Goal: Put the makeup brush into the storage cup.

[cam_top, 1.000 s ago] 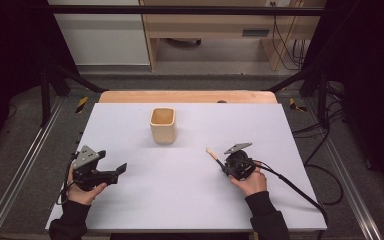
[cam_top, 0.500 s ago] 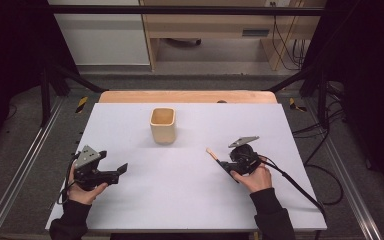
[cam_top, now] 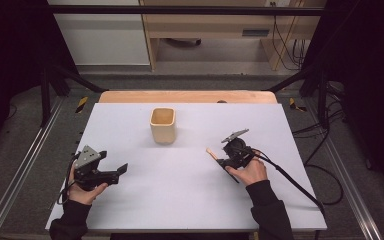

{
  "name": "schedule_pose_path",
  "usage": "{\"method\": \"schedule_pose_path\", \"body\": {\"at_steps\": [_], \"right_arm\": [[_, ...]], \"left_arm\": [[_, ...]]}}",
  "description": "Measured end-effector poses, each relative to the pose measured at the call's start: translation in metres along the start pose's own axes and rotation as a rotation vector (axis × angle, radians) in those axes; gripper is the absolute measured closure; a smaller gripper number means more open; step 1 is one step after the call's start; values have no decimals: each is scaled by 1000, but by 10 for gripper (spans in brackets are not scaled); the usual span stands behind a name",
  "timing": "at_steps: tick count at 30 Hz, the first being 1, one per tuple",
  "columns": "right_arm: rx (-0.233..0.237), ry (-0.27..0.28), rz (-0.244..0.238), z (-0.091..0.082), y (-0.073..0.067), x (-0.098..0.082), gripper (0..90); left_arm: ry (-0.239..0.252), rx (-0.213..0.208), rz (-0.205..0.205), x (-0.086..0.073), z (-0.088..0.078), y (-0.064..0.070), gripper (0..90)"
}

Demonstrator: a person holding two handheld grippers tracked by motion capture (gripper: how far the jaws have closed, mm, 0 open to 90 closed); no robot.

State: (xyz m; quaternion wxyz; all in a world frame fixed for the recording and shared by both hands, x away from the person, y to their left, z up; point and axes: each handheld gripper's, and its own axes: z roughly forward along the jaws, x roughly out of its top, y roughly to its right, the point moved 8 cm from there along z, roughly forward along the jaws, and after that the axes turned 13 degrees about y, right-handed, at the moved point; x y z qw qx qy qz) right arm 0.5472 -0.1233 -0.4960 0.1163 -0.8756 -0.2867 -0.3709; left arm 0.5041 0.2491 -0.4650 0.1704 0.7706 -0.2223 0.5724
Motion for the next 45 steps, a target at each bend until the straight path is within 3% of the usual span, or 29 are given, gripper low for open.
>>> {"method": "schedule_pose_path", "body": {"at_steps": [21,33,45], "right_arm": [[20,-128,-27,21,-1,-13,692],[43,-146,-15,26,-2,-15,772],[35,-172,7,27,-4,-15,835]], "left_arm": [[-3,-5,2,0,1,1,81],[-8,-5,5,-1,1,1,81],[-15,-7,8,-2,2,2,81]]}}
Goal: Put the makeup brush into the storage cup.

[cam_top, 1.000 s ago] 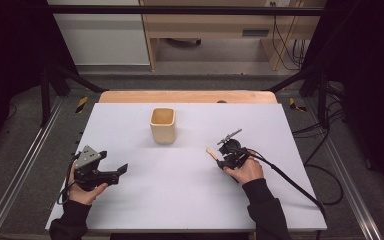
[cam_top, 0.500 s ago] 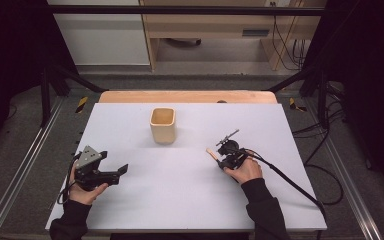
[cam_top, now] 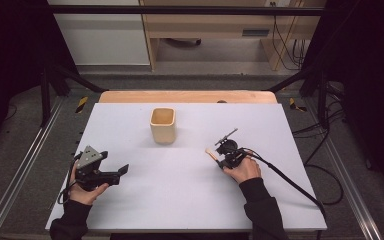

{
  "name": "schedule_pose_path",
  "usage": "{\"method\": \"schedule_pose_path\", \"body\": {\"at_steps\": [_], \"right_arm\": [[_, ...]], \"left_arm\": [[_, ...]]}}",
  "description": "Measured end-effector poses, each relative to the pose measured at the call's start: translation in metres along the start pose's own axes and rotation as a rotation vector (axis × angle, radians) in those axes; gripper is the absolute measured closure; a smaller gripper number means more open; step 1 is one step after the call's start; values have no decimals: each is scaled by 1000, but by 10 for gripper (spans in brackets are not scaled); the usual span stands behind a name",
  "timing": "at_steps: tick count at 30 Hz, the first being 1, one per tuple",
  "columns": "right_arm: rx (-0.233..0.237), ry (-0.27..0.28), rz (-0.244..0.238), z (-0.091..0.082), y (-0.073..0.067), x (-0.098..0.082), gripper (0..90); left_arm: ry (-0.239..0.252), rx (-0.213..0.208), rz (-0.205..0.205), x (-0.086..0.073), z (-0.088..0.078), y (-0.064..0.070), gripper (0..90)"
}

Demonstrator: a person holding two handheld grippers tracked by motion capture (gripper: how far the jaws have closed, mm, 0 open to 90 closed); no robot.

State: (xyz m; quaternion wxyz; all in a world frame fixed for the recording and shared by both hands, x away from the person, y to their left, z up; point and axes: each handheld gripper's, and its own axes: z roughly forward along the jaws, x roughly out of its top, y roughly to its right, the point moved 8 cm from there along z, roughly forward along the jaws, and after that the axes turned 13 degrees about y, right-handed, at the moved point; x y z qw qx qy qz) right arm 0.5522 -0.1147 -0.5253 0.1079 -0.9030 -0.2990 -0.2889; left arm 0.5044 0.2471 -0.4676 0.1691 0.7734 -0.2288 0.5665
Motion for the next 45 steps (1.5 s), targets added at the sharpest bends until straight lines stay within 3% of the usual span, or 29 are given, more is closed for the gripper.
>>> {"method": "schedule_pose_path", "body": {"at_steps": [7,13,20,24,29,45], "right_arm": [[-3,8,-3,-1,0,0,837],[10,53,3,-4,-3,3,837],[49,181,16,-24,-10,14,837],[56,218,22,-31,-14,16,837],[76,306,-13,-40,-18,20,837],[120,470,-14,-63,-29,28,837]], "left_arm": [[0,2,-1,0,0,-1,82],[2,1,0,0,0,0,83],[7,-2,-2,1,0,1,83],[10,-6,-3,2,-1,2,83],[17,-10,-8,3,-1,4,84],[33,-29,-12,6,0,12,85]]}}
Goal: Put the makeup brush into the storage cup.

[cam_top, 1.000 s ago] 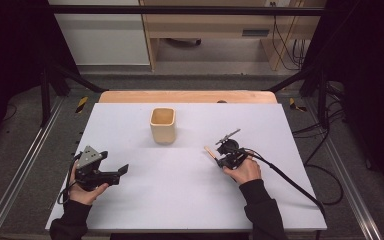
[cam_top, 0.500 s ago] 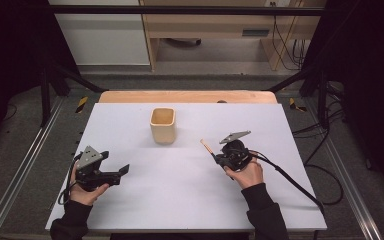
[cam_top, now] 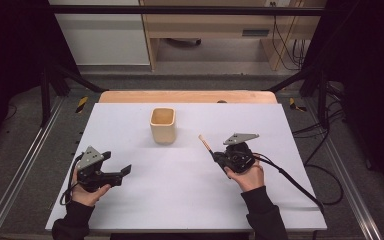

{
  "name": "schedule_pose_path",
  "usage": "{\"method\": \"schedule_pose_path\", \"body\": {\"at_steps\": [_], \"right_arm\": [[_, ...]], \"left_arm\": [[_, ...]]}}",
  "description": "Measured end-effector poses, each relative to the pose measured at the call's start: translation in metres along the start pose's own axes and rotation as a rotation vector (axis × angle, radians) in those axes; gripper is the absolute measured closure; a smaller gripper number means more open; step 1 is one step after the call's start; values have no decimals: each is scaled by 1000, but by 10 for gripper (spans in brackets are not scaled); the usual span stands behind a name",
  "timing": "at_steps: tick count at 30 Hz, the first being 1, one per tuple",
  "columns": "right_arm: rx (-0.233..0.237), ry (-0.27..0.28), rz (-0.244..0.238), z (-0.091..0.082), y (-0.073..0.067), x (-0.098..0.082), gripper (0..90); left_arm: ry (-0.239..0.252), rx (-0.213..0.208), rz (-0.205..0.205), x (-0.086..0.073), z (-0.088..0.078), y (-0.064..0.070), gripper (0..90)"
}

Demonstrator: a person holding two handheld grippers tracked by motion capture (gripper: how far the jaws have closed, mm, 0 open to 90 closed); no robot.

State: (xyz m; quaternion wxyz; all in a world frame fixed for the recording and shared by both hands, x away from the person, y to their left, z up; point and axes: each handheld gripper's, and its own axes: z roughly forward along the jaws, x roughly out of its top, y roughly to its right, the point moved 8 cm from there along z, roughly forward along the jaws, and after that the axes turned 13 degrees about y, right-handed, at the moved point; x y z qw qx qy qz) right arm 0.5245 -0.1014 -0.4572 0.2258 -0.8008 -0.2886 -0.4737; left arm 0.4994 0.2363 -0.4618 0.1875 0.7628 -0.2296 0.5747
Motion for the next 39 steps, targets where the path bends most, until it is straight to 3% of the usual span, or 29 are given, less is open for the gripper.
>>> {"method": "schedule_pose_path", "body": {"at_steps": [10,16,39], "right_arm": [[40,76,27,-1,-8,6,836],[50,153,30,-2,-12,13,837],[113,281,21,0,-28,29,837]], "left_arm": [[19,-17,-16,2,2,8,87],[28,-32,-24,4,3,15,91],[61,-43,-61,12,8,27,96]]}}
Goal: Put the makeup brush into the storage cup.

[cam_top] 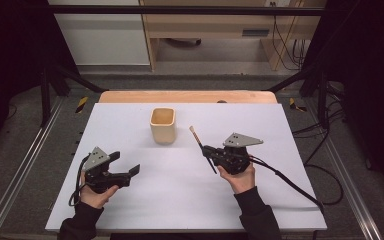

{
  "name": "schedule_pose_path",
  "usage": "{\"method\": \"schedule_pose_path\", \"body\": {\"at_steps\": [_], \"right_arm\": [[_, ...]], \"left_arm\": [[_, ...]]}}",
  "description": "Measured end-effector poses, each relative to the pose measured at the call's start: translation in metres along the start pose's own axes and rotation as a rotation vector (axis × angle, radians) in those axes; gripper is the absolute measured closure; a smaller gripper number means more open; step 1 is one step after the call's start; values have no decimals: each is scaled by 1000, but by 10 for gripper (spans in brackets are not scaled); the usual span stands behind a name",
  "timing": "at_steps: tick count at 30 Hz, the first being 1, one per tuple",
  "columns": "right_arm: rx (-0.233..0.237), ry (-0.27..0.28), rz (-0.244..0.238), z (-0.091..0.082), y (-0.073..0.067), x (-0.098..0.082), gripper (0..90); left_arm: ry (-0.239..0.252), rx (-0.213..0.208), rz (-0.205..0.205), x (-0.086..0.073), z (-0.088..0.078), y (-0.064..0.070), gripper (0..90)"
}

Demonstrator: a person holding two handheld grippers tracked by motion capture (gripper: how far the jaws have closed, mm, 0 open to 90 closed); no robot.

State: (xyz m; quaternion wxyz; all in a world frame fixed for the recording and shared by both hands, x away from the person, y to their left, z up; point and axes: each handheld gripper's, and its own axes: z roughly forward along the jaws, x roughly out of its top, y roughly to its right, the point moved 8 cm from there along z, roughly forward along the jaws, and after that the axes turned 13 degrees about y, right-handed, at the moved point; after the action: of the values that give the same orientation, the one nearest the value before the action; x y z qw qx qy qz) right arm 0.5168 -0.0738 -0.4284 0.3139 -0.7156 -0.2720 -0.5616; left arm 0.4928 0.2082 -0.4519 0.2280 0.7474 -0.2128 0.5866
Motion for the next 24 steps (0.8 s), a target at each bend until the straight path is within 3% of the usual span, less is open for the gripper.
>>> {"method": "schedule_pose_path", "body": {"at_steps": [10,24], "right_arm": [[10,52,-4,0,-4,6,837],[44,43,-18,11,-15,5,837]], "left_arm": [[14,-1,-17,4,3,8,96],[59,-14,-54,16,4,15,99]]}}
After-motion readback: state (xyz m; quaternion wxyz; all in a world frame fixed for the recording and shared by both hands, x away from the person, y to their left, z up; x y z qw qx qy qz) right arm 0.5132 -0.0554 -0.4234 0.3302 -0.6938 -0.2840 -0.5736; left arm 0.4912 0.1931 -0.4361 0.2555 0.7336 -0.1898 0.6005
